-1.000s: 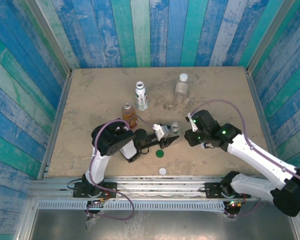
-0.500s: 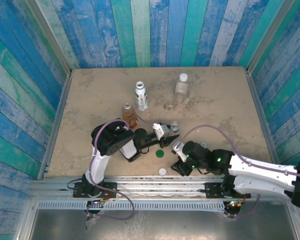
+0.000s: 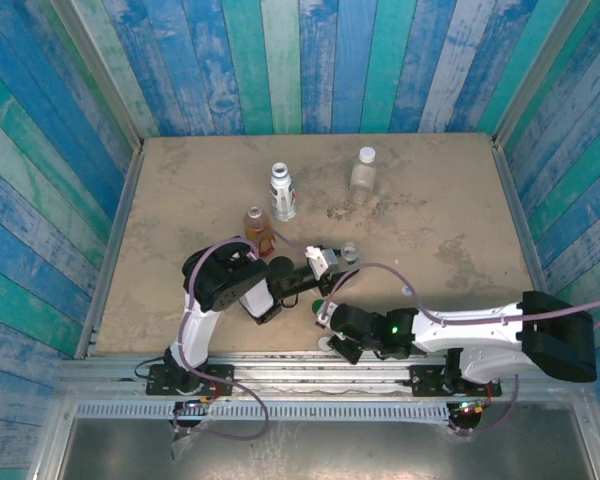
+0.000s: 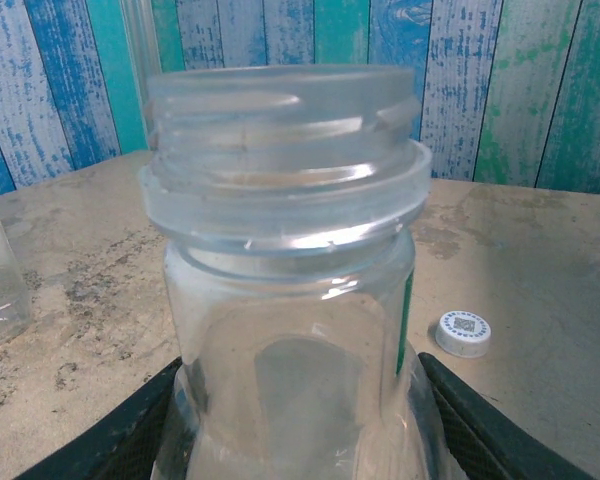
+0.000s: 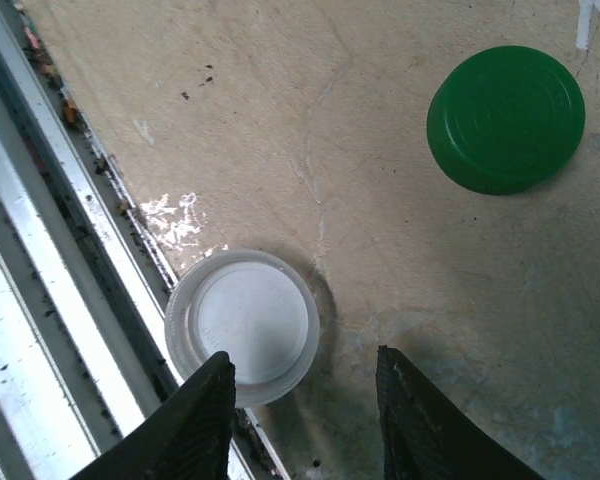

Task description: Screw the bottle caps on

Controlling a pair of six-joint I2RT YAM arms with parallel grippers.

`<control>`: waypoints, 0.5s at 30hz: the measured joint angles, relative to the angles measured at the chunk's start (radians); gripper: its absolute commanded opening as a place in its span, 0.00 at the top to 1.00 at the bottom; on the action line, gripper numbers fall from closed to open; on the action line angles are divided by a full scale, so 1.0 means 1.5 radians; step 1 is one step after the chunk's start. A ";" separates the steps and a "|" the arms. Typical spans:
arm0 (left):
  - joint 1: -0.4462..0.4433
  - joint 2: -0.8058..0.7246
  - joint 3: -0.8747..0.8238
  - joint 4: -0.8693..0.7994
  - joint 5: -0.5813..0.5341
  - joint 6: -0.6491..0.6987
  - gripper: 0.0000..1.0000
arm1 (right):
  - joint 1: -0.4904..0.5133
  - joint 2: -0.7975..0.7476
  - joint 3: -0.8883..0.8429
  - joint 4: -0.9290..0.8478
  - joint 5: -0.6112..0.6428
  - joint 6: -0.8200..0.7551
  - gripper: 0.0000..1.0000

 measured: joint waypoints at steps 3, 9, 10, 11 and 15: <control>0.000 0.000 0.000 0.000 -0.001 0.000 0.44 | 0.000 0.019 0.000 0.011 0.007 -0.002 0.67; 0.000 0.000 0.000 -0.001 -0.001 0.000 0.44 | 0.001 0.047 0.006 0.031 0.015 -0.001 0.87; 0.000 0.000 0.000 -0.001 -0.001 0.000 0.44 | 0.001 0.048 0.006 0.032 0.016 -0.001 0.90; 0.000 0.000 0.000 -0.001 -0.001 0.000 0.44 | 0.001 0.048 0.006 0.033 0.018 -0.001 0.95; 0.000 0.000 0.000 -0.001 -0.002 0.000 0.41 | 0.002 0.044 0.007 0.039 0.030 0.007 0.99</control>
